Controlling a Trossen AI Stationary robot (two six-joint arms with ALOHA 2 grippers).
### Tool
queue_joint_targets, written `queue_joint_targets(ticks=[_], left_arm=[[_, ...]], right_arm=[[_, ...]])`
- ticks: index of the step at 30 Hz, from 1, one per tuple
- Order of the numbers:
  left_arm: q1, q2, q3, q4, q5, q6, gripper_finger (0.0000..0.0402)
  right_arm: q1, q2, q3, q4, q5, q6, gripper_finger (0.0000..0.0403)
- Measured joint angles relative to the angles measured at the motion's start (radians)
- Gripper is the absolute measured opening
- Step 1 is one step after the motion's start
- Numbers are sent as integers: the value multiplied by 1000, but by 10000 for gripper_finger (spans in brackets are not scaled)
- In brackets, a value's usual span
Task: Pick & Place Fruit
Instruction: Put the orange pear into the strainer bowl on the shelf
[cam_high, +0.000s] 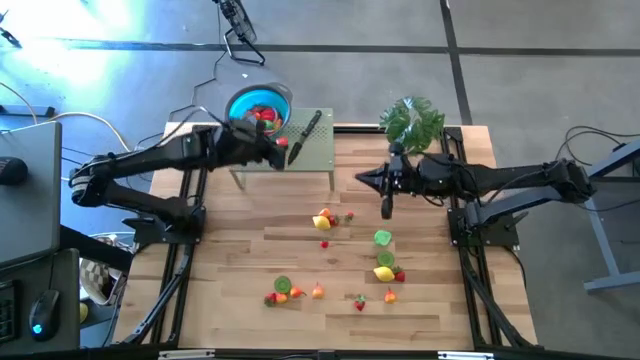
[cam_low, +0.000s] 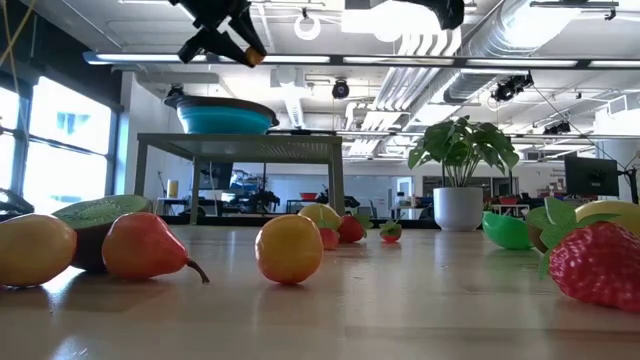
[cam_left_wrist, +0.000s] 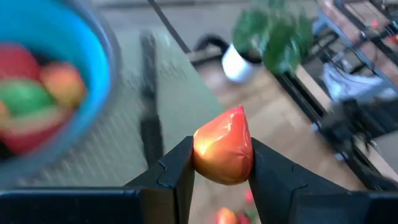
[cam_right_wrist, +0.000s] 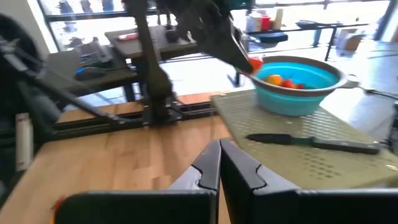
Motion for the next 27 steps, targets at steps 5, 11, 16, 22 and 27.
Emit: queue_joint_targets(ticks=[5, 11, 16, 22, 27], left_arm=[[112, 1, 56, -7, 0, 120, 122], [244, 1, 85, -62, -5, 181, 122], [321, 11, 85, -90, -8, 214, 122], [387, 59, 85, -81, -6, 257, 122], [416, 101, 85, -81, -4, 267, 122]], right_arm=[[-75, 0, 0, 0, 0, 0, 2], [-144, 0, 0, 0, -2, 0, 2], [-179, 0, 0, -4, -4, 0, 2], [-216, 0, 0, -24, -4, 0, 2], [-244, 0, 0, -39, -4, 1, 2]])
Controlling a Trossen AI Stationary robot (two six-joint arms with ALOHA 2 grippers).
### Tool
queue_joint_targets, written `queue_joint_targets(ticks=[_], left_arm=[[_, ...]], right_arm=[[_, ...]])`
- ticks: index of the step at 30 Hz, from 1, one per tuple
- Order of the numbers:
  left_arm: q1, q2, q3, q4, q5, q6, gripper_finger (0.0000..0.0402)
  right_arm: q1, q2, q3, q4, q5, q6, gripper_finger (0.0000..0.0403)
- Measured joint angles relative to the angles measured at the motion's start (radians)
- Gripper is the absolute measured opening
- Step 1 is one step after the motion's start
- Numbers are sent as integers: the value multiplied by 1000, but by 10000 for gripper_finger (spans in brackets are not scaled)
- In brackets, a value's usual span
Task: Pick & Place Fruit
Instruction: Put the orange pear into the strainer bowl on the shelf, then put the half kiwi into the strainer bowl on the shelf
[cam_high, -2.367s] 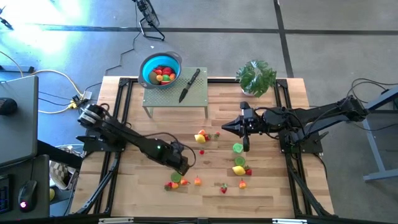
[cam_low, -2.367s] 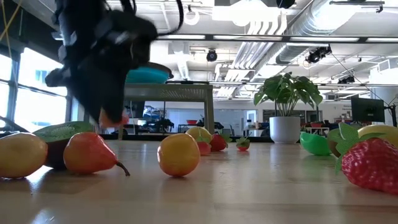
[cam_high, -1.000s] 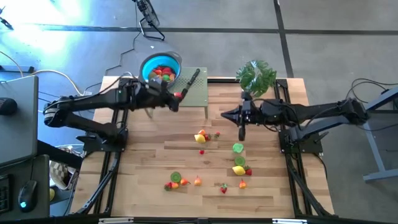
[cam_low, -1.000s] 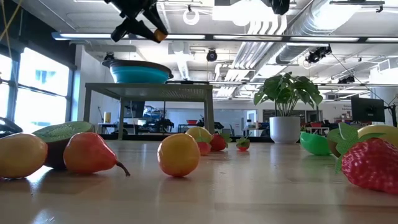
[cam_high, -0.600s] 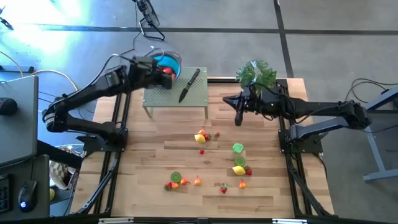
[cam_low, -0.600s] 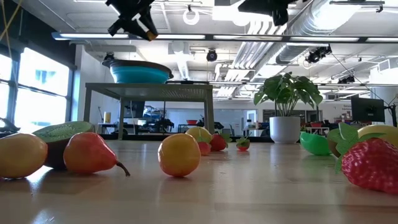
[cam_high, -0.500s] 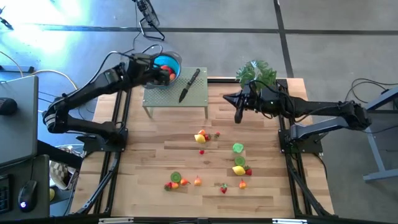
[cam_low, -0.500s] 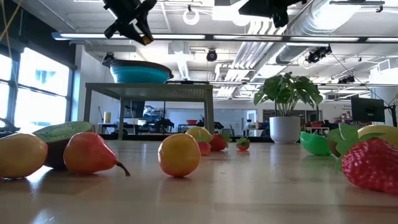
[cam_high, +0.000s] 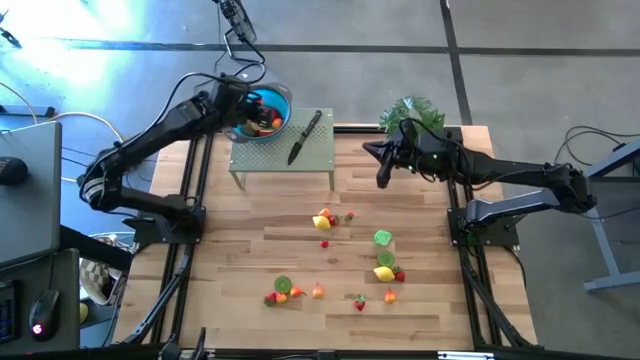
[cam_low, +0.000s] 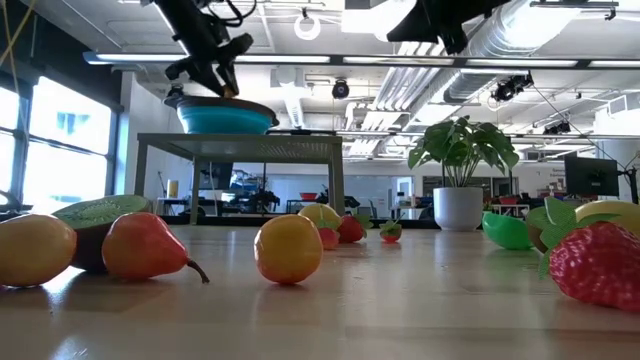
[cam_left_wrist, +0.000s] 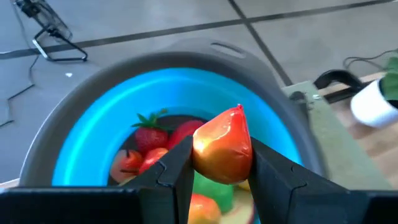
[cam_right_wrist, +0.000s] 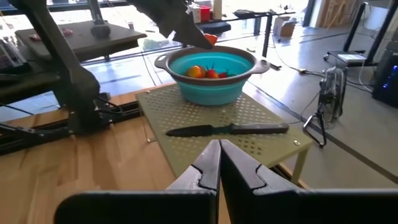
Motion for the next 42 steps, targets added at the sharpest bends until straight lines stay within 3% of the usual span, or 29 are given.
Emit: queue_joint_targets(ticks=[9, 17, 30, 38, 42], left_arm=[[4, 34, 0, -45, -70, 31, 122], [4, 34, 0, -51, -72, 45, 126], [4, 34, 0, -33, -49, 21, 246], [-4, 31, 0, -27, 51, -7, 249], [-52, 25, 0, -29, 65, -3, 229]], right_arm=[[-11, 0, 0, -15, 0, 3, 2], [-11, 0, 0, -15, 0, 3, 2], [-11, 0, 0, -15, 0, 3, 2], [-11, 0, 0, -15, -10, 11, 3], [-10, 0, 0, -15, -31, 11, 3]])
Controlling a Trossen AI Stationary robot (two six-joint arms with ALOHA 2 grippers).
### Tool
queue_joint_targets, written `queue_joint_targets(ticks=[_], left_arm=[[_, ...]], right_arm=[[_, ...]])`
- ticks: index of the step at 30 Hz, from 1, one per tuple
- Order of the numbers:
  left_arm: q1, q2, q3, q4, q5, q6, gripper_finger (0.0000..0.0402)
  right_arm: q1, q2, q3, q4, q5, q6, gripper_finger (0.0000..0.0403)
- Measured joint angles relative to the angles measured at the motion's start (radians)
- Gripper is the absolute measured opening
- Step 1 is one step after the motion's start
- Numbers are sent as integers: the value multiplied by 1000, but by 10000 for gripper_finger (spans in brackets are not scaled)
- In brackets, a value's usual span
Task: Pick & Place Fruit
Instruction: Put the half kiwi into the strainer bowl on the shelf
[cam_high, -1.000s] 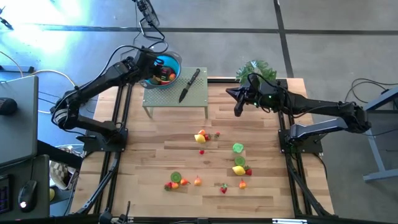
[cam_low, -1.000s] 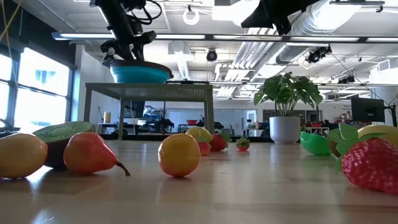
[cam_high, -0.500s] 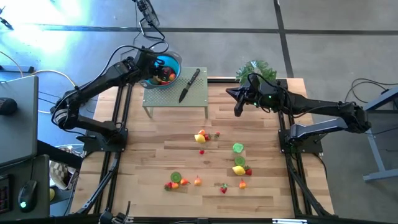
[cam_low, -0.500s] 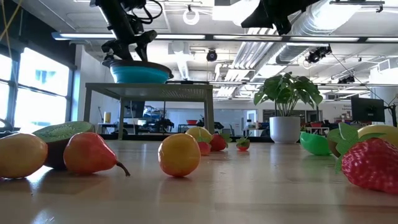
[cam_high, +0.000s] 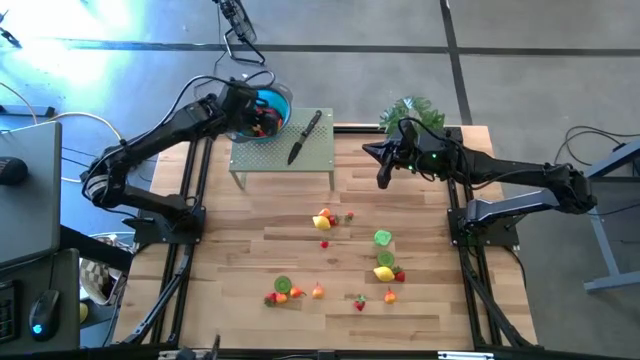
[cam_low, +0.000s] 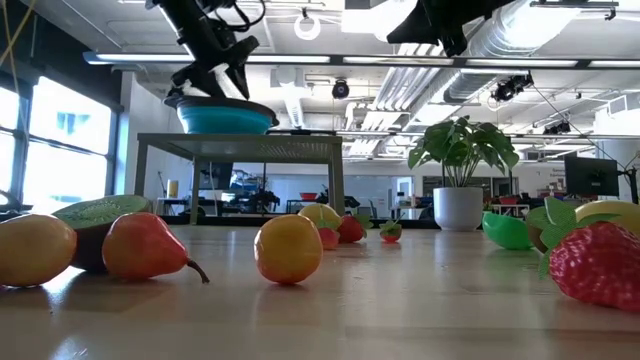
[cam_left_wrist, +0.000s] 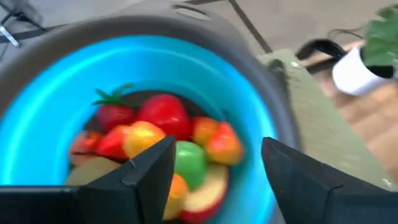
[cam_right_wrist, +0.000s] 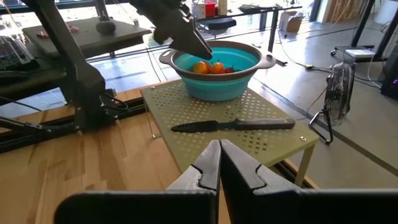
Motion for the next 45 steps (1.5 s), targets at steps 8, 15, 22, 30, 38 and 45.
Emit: queue_joint_targets(ticks=[8, 15, 22, 30, 38, 45], left_arm=[[-152, -59, 0, 5, -68, 34, 136], [-270, -106, -68, 65, -95, 26, 51], [-426, -158, -189, 250, -106, 3, 4], [-645, -182, -210, 235, -267, -122, 10], [-916, -181, -211, 133, -457, -360, 10], [-1120, -170, -211, 52, -519, -617, 10]], right_arm=[[7, 0, 0, -47, -3, 4, 3], [42, 0, 0, -123, -67, 83, 3], [109, 0, 0, -149, -115, 105, 3], [197, 0, 0, -149, -115, 137, 2], [269, 0, 0, -148, -115, 153, 2], [305, 0, 0, -146, -96, 154, 2]])
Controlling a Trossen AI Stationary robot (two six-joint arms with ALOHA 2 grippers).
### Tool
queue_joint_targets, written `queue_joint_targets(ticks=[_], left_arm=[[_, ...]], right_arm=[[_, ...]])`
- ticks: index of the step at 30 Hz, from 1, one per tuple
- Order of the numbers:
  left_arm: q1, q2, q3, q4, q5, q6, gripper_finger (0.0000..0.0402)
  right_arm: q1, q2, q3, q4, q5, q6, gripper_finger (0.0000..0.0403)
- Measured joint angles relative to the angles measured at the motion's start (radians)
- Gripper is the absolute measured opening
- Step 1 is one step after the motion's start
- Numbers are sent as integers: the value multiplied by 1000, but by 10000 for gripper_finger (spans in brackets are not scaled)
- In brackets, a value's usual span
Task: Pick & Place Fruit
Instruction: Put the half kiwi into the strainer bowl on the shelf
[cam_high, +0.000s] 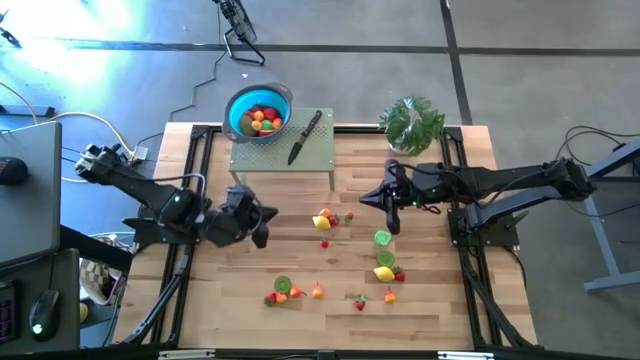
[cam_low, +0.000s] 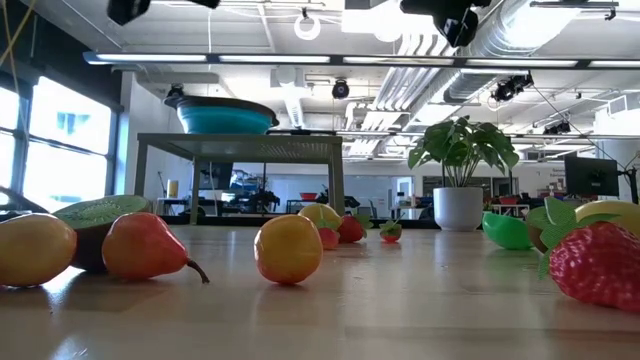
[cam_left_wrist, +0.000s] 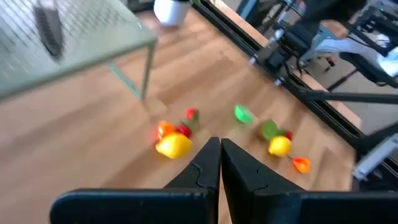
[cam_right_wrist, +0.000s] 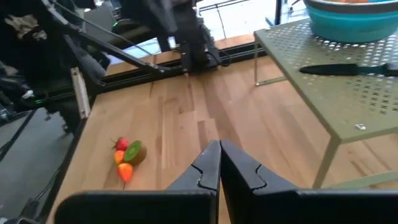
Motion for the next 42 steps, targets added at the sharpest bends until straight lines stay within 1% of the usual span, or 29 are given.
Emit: queue_joint_targets(ticks=[4, 9, 13, 19, 25, 28, 31, 34, 38, 42], left_arm=[[-73, 20, 0, -1, -11, -68, 10], [-123, 44, 0, -26, -2, -141, 10], [-129, 50, 0, -63, 80, -245, 10], [-128, 107, 0, -83, 170, -325, 10], [-129, 178, 0, -142, 302, -533, 10], [-129, 214, 0, -138, 337, -641, 10], [-135, 260, 4, -86, 348, -694, 10], [-136, 321, 38, -98, 363, -736, 10], [-135, 393, 99, -163, 409, -806, 10], [-147, 460, 160, -227, 463, -873, 10]], right_arm=[[12, 0, 0, 21, 65, 0, 2], [11, 0, 0, 56, 152, 0, 2], [11, 0, 0, 112, 232, 2, 2], [11, 0, 0, 142, 293, -5, 2], [11, 0, 0, 142, 287, -9, 2], [11, 0, 0, 142, 286, -31, 2], [11, 0, 0, 137, 279, -36, 2], [11, 0, 0, 132, 239, -35, 2], [11, 0, 0, 126, 181, -61, 2], [11, 0, 0, 124, 165, -87, 2]])
